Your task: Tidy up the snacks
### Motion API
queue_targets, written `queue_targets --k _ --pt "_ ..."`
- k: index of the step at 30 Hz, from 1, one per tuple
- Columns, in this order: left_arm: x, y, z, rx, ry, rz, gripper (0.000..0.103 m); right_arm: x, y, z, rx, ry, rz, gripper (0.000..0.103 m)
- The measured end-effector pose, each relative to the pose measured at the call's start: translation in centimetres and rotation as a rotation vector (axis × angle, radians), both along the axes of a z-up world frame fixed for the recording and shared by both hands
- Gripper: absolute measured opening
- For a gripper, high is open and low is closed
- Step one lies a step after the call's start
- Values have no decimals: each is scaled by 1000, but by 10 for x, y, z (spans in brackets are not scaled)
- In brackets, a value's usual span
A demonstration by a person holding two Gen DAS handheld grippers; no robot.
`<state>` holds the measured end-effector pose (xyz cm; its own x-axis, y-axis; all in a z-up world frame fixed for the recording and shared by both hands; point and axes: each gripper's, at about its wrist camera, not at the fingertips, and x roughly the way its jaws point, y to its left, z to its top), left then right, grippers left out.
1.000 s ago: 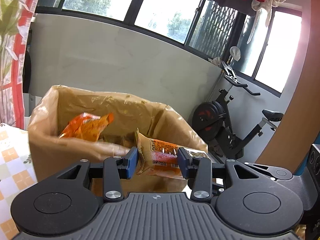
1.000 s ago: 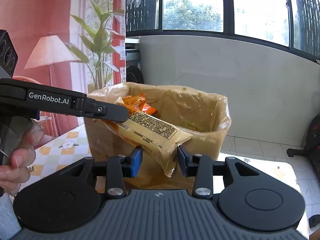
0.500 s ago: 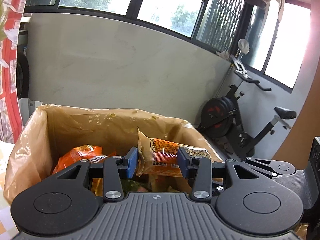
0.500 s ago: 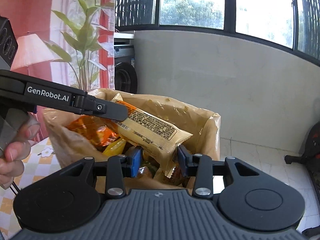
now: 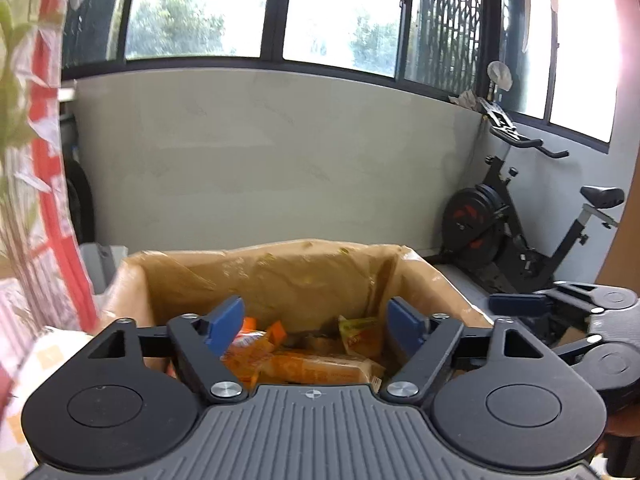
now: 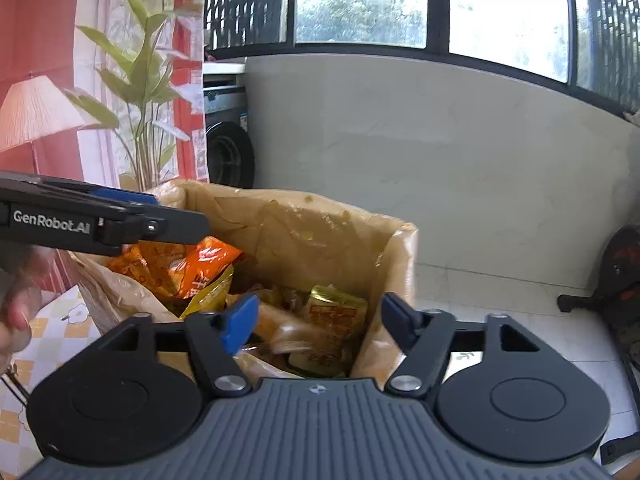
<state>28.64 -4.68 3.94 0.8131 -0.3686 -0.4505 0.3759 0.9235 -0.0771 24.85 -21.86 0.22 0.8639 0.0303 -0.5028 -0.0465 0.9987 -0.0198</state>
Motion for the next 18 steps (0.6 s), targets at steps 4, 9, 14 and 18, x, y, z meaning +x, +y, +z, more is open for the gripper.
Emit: queue_targets --k 4,9,14,18 --pt "-17 4 13 21 -35 20 87 -18 -3 13 54 -40 -28 90" --pt "-41 12 30 52 -78 56 89 -44 -3 29 97 -86 -67 97" --pt "-69 24 46 57 -111 101 93 -67 10 46 100 -109 -93 100" --pt "-91 38 58 52 -124 128 94 -87 22 58 98 -126 -121 102"
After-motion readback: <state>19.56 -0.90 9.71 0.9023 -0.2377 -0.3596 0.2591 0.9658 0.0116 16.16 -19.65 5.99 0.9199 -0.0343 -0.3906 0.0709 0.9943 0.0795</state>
